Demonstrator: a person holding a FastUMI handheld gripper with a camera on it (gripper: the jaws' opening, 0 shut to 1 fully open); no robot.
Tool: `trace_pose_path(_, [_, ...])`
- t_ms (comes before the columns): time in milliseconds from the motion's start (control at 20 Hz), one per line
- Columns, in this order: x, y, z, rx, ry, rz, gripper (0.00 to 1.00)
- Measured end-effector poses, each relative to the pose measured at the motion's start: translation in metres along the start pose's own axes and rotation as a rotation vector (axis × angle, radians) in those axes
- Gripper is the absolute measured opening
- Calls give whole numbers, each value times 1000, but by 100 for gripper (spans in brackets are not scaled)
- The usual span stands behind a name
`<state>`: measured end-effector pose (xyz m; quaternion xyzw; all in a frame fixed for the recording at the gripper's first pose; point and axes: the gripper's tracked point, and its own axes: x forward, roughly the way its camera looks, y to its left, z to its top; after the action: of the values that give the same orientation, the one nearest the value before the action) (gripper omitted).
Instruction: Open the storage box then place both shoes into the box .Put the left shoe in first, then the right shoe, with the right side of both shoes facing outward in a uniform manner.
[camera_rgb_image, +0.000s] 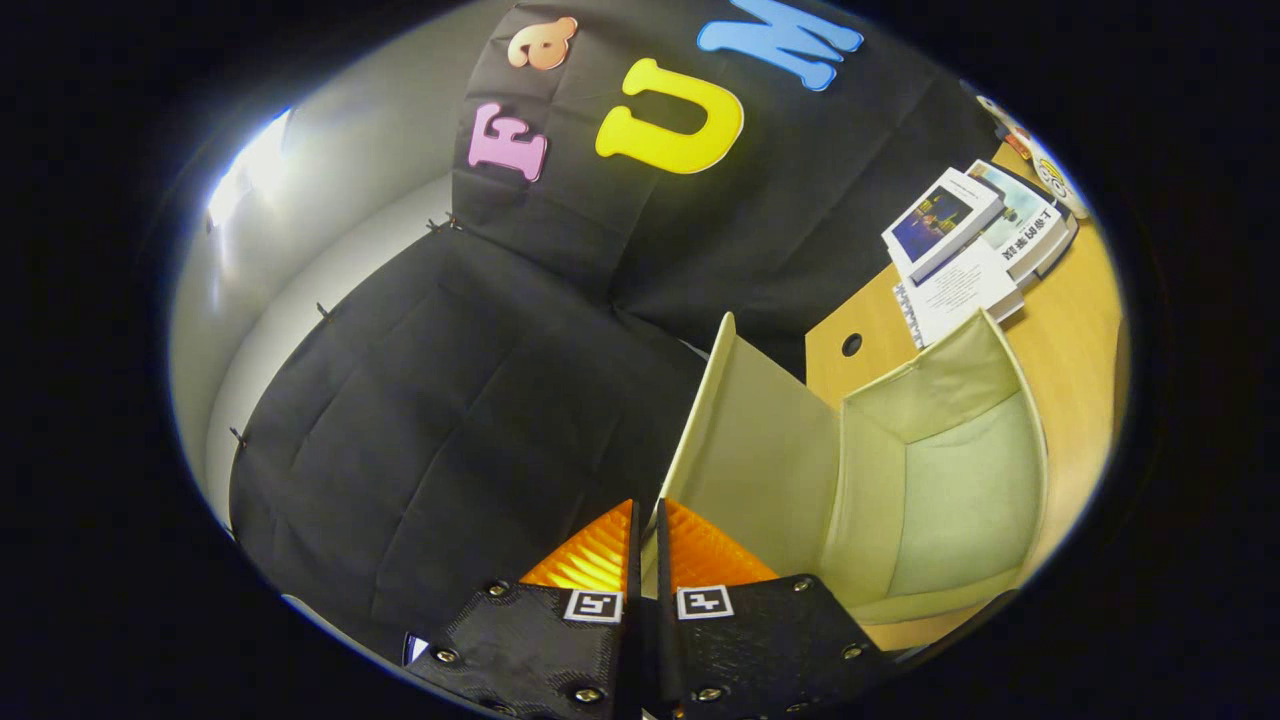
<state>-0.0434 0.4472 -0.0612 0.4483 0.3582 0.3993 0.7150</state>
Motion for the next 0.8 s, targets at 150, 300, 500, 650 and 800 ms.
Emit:
trace_pose_path(150, [20,6,-14,-20,49,9,5])
trace_pose_path(300, [34,7,-26,-46,84,-2,6])
trace_pose_path(500, [37,1,-32,-87,105,-26,22])
trace_pose_path(650, [25,-6,-25,-145,80,-61,79])
trace_pose_path(800, [12,-18,-10,-193,50,-85,97])
